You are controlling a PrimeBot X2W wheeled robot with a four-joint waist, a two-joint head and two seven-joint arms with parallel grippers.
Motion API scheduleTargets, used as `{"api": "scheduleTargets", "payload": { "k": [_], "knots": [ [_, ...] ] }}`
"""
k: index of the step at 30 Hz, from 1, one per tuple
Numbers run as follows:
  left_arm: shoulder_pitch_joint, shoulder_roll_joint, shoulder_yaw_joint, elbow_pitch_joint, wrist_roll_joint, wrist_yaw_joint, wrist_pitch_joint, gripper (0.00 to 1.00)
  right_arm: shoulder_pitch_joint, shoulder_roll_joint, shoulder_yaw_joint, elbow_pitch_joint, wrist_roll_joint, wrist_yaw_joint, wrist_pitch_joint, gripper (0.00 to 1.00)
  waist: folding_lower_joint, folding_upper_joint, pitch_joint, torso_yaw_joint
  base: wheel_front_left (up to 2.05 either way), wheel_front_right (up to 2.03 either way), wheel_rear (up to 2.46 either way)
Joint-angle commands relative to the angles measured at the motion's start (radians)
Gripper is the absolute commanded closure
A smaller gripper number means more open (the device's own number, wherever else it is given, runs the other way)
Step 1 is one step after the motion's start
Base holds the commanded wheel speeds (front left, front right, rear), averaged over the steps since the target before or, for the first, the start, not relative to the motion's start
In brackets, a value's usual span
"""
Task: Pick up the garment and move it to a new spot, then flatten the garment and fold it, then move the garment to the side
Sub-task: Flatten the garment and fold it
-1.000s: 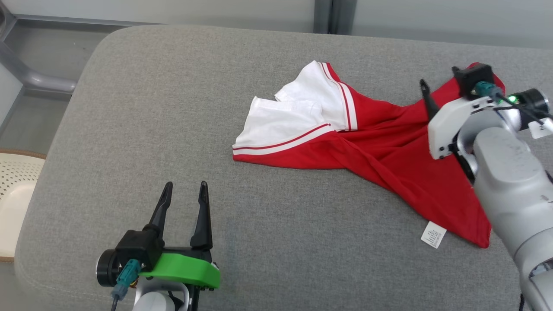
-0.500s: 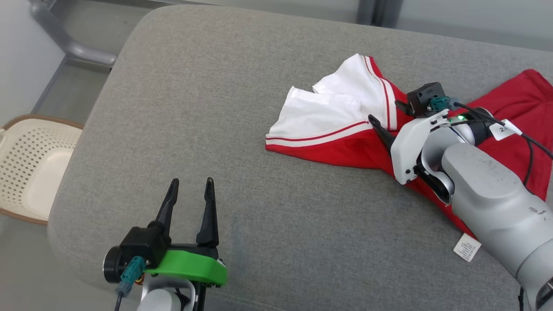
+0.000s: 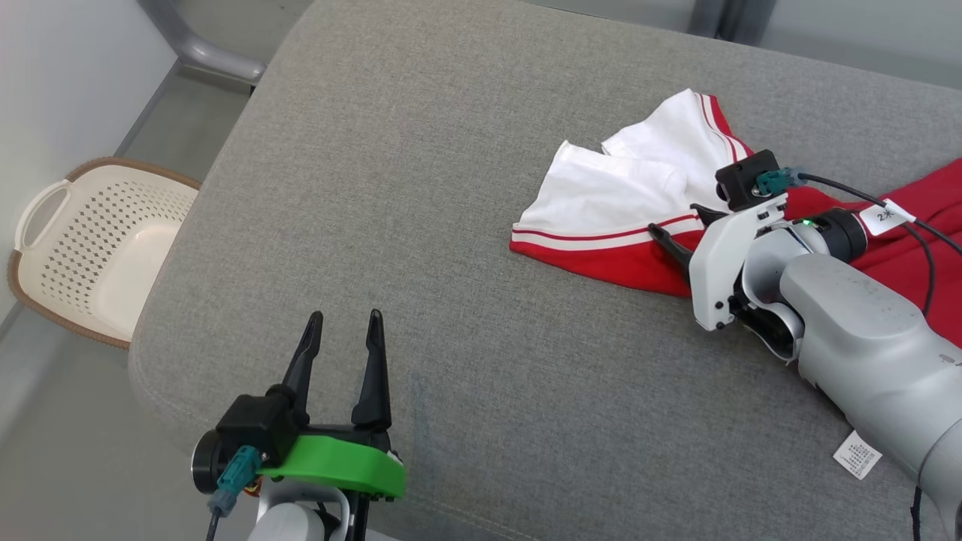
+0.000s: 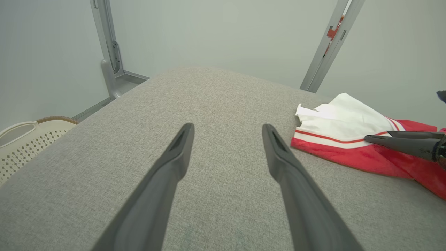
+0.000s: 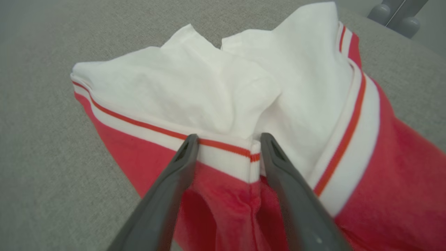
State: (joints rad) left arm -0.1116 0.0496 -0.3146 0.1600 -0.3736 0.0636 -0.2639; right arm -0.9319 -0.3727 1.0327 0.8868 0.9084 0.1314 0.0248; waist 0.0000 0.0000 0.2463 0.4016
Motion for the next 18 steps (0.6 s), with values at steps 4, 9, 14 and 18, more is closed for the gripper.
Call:
{"api": "scheduleTargets", "payload": {
  "k": [4, 9, 14, 18],
  "knots": [
    [-0.015, 0.002, 0.000, 0.003, -0.006, 0.009, 0.000, 0.00, -0.016, 0.007, 0.025, 0.017, 0.050, -0.001, -0.015, 1.00, 0.0000, 0.0000, -0.005, 0.005, 0.00, 0.00, 0.00],
    [-0.008, 0.002, 0.010, 0.009, 0.004, 0.008, 0.000, 0.00, -0.023, 0.011, 0.069, 0.004, 0.074, -0.001, -0.086, 1.00, 0.0000, 0.0000, -0.023, -0.003, 0.00, 0.00, 0.00],
    [0.010, 0.002, 0.020, 0.012, 0.017, 0.004, 0.000, 0.00, -0.012, 0.001, 0.150, -0.048, 0.052, -0.001, -0.195, 1.00, 0.0000, 0.0000, -0.055, -0.022, 0.00, 0.00, 0.00],
    [0.027, 0.002, 0.037, 0.014, 0.033, -0.002, 0.000, 0.00, 0.023, -0.014, 0.216, -0.117, 0.000, -0.001, -0.261, 1.00, 0.0000, 0.0000, -0.085, -0.047, 0.00, 0.00, 0.00]
  ]
}}
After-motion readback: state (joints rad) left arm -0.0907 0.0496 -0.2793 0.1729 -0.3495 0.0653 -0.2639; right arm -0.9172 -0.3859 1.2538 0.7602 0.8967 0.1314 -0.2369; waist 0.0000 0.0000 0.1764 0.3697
